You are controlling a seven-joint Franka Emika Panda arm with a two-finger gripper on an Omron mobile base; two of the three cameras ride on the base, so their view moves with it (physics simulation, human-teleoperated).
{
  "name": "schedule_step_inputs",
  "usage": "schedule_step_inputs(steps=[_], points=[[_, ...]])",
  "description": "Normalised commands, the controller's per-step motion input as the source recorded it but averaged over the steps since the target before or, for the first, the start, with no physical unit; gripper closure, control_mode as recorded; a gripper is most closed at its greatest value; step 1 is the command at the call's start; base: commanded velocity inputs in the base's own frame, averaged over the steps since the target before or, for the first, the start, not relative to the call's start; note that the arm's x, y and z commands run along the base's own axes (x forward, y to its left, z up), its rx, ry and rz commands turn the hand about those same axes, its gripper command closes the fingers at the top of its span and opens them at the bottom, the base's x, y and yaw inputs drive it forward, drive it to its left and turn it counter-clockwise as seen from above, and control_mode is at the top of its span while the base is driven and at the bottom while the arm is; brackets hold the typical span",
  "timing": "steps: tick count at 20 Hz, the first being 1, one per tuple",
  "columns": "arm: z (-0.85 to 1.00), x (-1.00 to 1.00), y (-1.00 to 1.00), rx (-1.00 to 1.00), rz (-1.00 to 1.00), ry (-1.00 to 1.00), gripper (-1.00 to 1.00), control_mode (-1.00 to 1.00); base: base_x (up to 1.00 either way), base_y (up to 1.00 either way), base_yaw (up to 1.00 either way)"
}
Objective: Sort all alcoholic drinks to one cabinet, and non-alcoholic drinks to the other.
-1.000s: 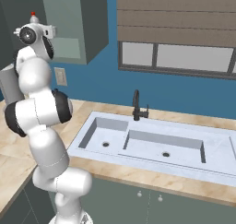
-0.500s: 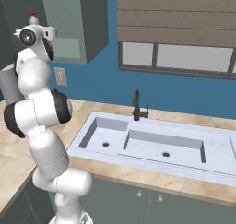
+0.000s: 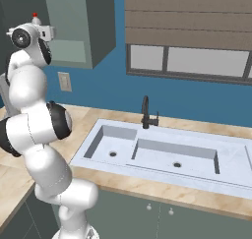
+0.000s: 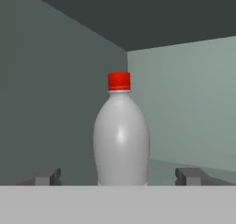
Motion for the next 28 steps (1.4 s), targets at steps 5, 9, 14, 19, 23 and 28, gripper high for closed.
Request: schedule_step_inputs(steps=[5, 9, 14, 19, 23, 28], points=[[0.35, -0.41, -0.24, 0.0, 0.0, 0.0, -1.0, -1.0, 0.0, 0.0, 0.0], [0.19, -0.59, -0.49, 0.0, 0.0, 0.01, -1.0, -1.0, 0.0, 0.0, 0.0], [0.02, -0.8, -0.57, 0.0, 0.0, 0.07, -1.0, -1.0, 0.0, 0.0, 0.0], [0.0, -0.98, -0.65, 0.0, 0.0, 0.04, -1.0, -1.0, 0.0, 0.0, 0.0], [0.0, -1.0, -0.62, 0.0, 0.0, 0.06, -1.0, -1.0, 0.0, 0.0, 0.0], [0.0, -1.0, -0.25, 0.0, 0.0, 0.23, -1.0, -1.0, 0.0, 0.0, 0.0]])
